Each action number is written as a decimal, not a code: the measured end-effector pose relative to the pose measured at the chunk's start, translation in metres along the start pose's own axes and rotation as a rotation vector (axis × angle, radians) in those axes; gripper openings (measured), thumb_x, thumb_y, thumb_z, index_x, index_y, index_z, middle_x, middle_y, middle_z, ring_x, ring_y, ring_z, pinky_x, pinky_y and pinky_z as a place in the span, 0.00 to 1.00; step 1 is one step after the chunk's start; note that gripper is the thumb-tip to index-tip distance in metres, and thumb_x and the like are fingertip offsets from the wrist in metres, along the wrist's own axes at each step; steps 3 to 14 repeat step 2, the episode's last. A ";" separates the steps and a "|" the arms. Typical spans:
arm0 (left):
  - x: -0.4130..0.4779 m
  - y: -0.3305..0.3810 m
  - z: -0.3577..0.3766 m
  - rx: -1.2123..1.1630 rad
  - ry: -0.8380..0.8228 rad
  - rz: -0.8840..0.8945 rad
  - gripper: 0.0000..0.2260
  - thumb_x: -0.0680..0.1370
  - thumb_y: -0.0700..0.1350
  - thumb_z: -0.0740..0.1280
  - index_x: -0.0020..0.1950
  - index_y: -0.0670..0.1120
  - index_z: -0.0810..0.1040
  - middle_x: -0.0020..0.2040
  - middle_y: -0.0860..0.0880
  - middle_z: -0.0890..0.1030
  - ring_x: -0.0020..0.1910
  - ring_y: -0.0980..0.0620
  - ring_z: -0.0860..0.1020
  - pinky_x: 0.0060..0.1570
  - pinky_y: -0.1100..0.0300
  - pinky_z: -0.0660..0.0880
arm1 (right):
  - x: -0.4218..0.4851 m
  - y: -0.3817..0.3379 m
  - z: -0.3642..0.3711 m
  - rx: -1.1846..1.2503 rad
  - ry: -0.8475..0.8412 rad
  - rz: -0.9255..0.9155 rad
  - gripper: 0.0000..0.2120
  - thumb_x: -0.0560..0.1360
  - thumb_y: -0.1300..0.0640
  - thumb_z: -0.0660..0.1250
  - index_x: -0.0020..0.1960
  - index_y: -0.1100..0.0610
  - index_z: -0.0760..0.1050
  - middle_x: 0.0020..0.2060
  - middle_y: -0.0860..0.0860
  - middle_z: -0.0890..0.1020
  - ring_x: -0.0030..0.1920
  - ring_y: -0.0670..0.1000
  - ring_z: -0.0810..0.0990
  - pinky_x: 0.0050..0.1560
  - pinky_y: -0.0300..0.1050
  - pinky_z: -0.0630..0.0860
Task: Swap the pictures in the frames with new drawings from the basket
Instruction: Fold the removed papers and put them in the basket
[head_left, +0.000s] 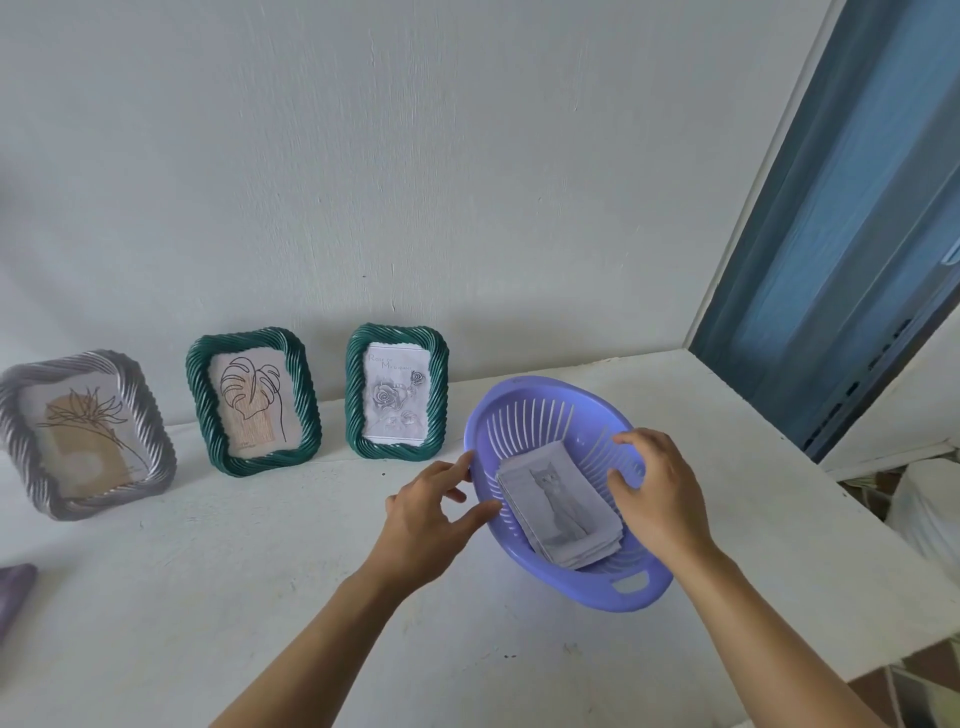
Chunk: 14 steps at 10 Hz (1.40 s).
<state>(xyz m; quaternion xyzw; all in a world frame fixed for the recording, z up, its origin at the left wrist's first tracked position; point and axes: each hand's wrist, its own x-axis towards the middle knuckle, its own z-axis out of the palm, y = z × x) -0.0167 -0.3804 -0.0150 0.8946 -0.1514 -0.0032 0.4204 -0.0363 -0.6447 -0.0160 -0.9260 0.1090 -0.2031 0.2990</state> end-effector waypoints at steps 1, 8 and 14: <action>0.001 0.005 -0.001 -0.032 -0.016 -0.032 0.37 0.69 0.67 0.65 0.76 0.54 0.68 0.61 0.57 0.79 0.51 0.60 0.80 0.57 0.49 0.79 | 0.003 0.000 0.000 -0.038 -0.023 0.009 0.17 0.74 0.61 0.69 0.63 0.55 0.76 0.63 0.50 0.76 0.61 0.56 0.77 0.57 0.49 0.73; -0.003 0.005 -0.003 -0.027 -0.056 -0.031 0.36 0.71 0.67 0.63 0.78 0.57 0.63 0.64 0.56 0.77 0.52 0.59 0.80 0.57 0.50 0.79 | -0.002 -0.005 0.002 -0.228 0.009 -0.039 0.17 0.74 0.59 0.70 0.62 0.55 0.76 0.62 0.52 0.78 0.67 0.59 0.74 0.60 0.60 0.73; -0.003 0.005 -0.003 -0.027 -0.056 -0.031 0.36 0.71 0.67 0.63 0.78 0.57 0.63 0.64 0.56 0.77 0.52 0.59 0.80 0.57 0.50 0.79 | -0.002 -0.005 0.002 -0.228 0.009 -0.039 0.17 0.74 0.59 0.70 0.62 0.55 0.76 0.62 0.52 0.78 0.67 0.59 0.74 0.60 0.60 0.73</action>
